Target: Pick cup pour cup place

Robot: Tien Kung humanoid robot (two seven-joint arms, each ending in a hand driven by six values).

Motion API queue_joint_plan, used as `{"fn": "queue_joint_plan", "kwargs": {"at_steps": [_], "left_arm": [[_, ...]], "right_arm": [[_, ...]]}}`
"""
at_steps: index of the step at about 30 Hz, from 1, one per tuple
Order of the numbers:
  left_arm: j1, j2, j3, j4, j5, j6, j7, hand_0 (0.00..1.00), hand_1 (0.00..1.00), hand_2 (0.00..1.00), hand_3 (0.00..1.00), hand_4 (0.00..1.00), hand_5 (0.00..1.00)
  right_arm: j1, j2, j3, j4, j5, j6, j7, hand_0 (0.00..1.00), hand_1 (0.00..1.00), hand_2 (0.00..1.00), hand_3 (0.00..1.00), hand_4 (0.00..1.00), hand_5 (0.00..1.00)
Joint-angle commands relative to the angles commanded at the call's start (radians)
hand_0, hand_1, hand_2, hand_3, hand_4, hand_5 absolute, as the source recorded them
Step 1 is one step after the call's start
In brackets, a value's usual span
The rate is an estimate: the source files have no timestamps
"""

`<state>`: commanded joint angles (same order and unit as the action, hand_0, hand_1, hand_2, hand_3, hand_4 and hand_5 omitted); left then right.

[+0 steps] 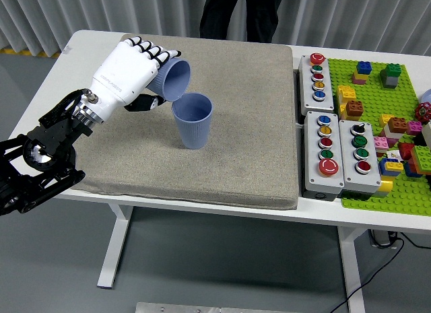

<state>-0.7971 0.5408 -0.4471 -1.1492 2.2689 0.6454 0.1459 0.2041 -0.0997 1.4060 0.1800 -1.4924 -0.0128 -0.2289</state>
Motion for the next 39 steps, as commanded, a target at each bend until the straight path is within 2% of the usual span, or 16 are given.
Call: {"fn": "queue_joint_plan", "kwargs": {"at_steps": [5, 9, 12, 17, 23, 24, 27, 29, 31, 34, 35, 39], "left_arm": [[0.004, 0.0, -0.005, -0.01, 0.0, 0.0, -0.003, 0.519, 0.516, 0.519, 0.552, 0.627, 0.183], [0.012, 0.001, -0.019, -0.028, -0.058, 0.0, -0.004, 0.519, 0.516, 0.519, 0.552, 0.627, 0.183], [0.019, 0.005, -0.031, -0.038, -0.165, 0.0, -0.008, 0.518, 0.516, 0.519, 0.553, 0.625, 0.178], [0.037, 0.006, -0.06, -0.057, -0.366, 0.0, -0.058, 0.517, 0.516, 0.521, 0.552, 0.624, 0.176], [0.052, 0.002, -0.096, -0.08, -0.608, 0.0, -0.091, 0.516, 0.515, 0.52, 0.552, 0.624, 0.174], [0.064, -0.001, -0.126, -0.084, -0.653, 0.0, -0.119, 0.516, 0.515, 0.52, 0.552, 0.624, 0.174], [0.069, -0.002, -0.142, -0.085, -0.777, 0.0, -0.133, 0.516, 0.515, 0.52, 0.552, 0.624, 0.174], [0.101, -0.013, -0.194, -0.096, -0.868, 0.0, -0.194, 0.516, 0.515, 0.52, 0.55, 0.629, 0.171], [0.106, -0.014, -0.204, -0.097, -0.946, 0.0, -0.209, 0.516, 0.515, 0.52, 0.55, 0.629, 0.171], [0.161, -0.047, -0.28, -0.103, -1.069, 0.0, -0.294, 0.516, 0.515, 0.52, 0.55, 0.629, 0.171], [0.168, -0.05, -0.29, -0.103, -1.115, 0.0, -0.309, 0.517, 0.515, 0.52, 0.548, 0.632, 0.175], [0.224, -0.092, -0.34, -0.084, -1.284, -0.009, -0.365, 0.517, 0.515, 0.52, 0.548, 0.632, 0.175]], "right_arm": [[0.0, 0.0, 0.001, 0.0, 0.0, 0.0, 0.0, 0.692, 0.667, 0.593, 0.583, 0.002, 0.037], [0.001, 0.0, 0.0, 0.0, -0.002, 0.0, 0.0, 0.692, 0.667, 0.593, 0.583, 0.002, 0.037], [0.002, 0.0, 0.001, 0.0, -0.004, 0.0, 0.001, 0.692, 0.667, 0.593, 0.583, 0.002, 0.04], [0.003, 0.0, -0.001, 0.0, 0.001, 0.0, 0.001, 0.692, 0.667, 0.593, 0.583, 0.002, 0.04], [0.003, 0.0, 0.0, 0.0, -0.001, 0.0, 0.0, 0.692, 0.667, 0.593, 0.583, 0.002, 0.038], [0.002, 0.001, 0.0, 0.0, -0.002, 0.001, 0.0, 0.692, 0.667, 0.593, 0.583, 0.002, 0.038], [0.001, 0.001, 0.0, 0.0, -0.002, 0.001, 0.0, 0.692, 0.667, 0.593, 0.583, 0.002, 0.038], [-0.004, 0.002, 0.002, 0.0, -0.008, 0.001, -0.001, 0.693, 0.667, 0.594, 0.583, 0.002, 0.039], [-0.005, 0.002, 0.002, 0.0, -0.008, 0.002, -0.001, 0.693, 0.667, 0.594, 0.583, 0.002, 0.039], [-0.01, 0.005, 0.005, 0.0, -0.019, 0.004, -0.002, 0.693, 0.667, 0.594, 0.583, 0.002, 0.039], [-0.011, 0.005, 0.006, 0.0, -0.02, 0.004, -0.002, 0.693, 0.667, 0.593, 0.583, 0.002, 0.039], [-0.016, 0.006, 0.005, 0.0, -0.024, 0.005, -0.003, 0.693, 0.667, 0.593, 0.583, 0.002, 0.039]]}}
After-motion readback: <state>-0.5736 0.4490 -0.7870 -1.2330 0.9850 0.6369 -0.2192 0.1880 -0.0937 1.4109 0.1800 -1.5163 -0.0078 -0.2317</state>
